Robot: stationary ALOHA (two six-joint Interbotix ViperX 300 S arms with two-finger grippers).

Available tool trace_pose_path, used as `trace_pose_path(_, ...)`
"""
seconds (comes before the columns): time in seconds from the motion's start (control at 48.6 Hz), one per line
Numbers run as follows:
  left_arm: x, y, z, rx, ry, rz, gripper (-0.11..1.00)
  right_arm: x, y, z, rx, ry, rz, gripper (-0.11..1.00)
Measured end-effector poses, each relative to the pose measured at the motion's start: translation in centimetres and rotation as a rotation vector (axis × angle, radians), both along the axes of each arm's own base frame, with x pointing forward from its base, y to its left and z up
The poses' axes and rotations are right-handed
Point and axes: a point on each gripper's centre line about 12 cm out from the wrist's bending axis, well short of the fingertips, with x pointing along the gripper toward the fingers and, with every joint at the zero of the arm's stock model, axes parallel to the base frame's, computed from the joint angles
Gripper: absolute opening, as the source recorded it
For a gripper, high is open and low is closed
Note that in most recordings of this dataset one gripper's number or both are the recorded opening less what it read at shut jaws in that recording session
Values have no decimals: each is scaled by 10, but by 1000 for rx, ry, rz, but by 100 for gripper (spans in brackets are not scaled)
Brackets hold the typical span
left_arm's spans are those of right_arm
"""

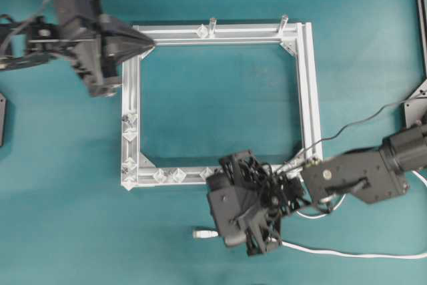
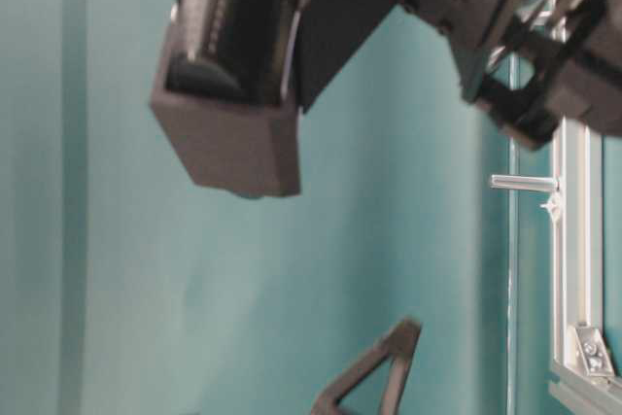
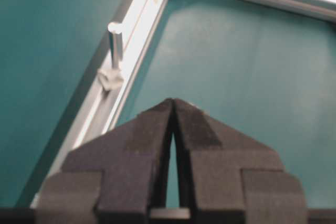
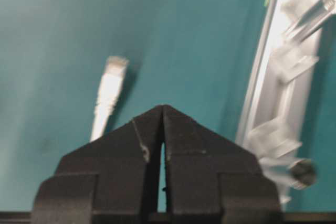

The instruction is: Move the cable alternately left and right between 8 closely spaced pins so it hooks onto each one.

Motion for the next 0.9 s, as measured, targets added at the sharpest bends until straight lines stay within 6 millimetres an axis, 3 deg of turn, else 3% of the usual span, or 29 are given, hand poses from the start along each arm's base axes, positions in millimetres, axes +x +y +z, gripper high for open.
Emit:
trace_pose_path(0.309,-54,-24,8,-9,15,-44,4,1,14,10,43,83,-60,3)
trace_pose_path(0.391,-67,-30,9,-7,1,-58,4,4,14,14,37,102,-68,21)
trace_pose_path(0.555,-93,-40,11,-7,-15,-81,4,10,19,6,12,159,-73,70)
trace_pose_path(0.596,-99,-42,13,-6,-19,-86,4,13,21,6,14,159,-75,77)
trace_pose_path(0.905,-130,-50,11,-20,-16,-95,4,28,28,-5,66,193,-148,75)
